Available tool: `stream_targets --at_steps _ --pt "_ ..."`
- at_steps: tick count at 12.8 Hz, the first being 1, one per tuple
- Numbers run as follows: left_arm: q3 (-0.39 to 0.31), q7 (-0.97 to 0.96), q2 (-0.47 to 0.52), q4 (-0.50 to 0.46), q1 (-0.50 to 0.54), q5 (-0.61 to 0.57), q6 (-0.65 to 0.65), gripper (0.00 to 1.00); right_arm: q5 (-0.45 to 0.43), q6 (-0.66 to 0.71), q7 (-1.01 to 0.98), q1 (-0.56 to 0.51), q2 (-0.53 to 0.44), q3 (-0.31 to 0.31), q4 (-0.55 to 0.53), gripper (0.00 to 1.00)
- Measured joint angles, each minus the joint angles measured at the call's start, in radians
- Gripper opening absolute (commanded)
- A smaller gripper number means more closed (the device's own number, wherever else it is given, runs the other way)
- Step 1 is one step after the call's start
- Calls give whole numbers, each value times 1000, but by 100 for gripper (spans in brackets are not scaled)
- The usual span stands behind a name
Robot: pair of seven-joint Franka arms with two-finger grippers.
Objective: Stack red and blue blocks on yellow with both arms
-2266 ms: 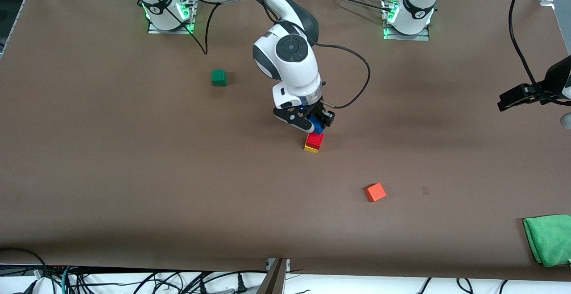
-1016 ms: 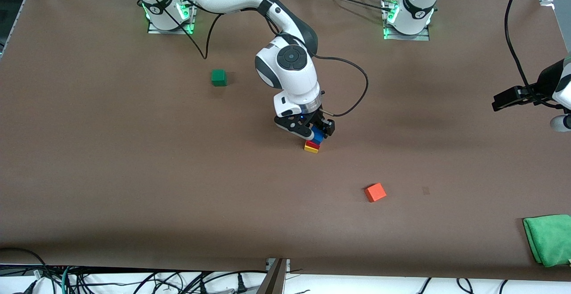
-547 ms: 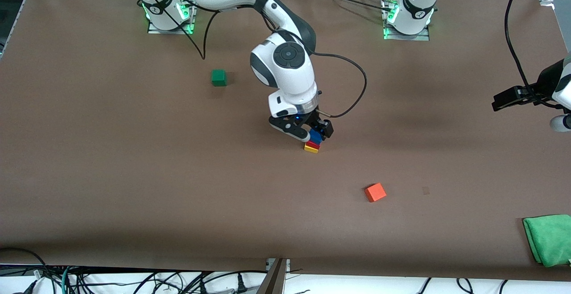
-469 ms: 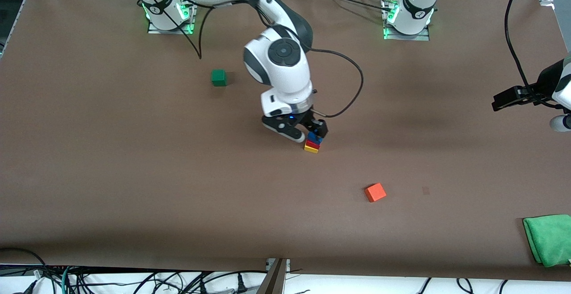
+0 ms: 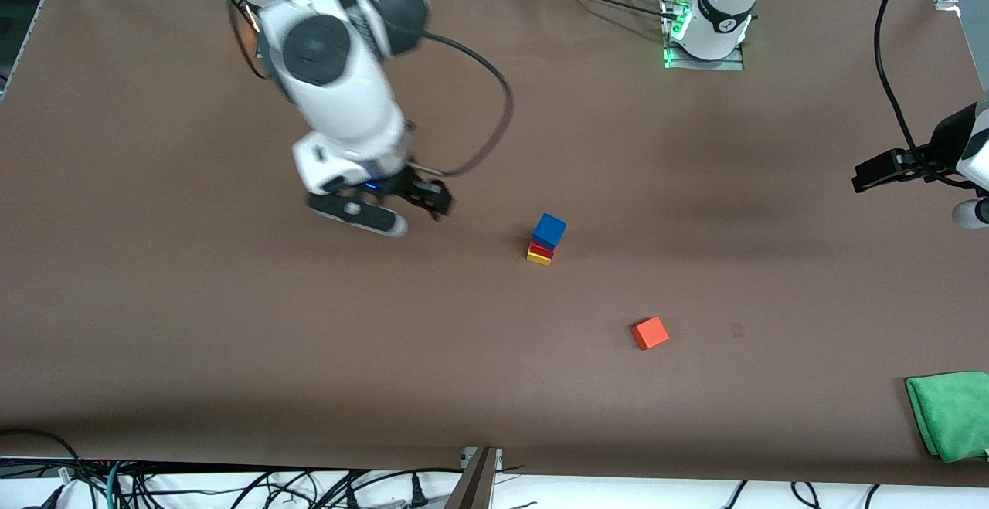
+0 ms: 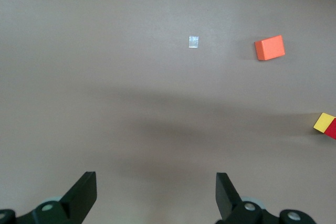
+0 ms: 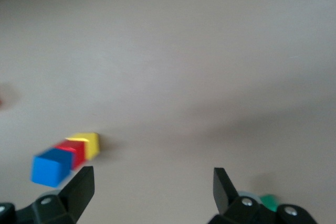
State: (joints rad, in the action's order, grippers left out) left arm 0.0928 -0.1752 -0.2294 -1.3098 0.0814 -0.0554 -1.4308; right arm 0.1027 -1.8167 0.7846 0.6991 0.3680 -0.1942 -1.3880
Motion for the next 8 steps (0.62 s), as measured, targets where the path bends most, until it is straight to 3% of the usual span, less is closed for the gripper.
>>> stream_targets --at_steps 4,8 --pt "0 0 0 0 0 0 0 100 -1 138 -228 -59 -283 -35 -237 100" --pt "1 1 0 0 0 0 0 100 -2 218 -484 -295 -432 52 -332 100"
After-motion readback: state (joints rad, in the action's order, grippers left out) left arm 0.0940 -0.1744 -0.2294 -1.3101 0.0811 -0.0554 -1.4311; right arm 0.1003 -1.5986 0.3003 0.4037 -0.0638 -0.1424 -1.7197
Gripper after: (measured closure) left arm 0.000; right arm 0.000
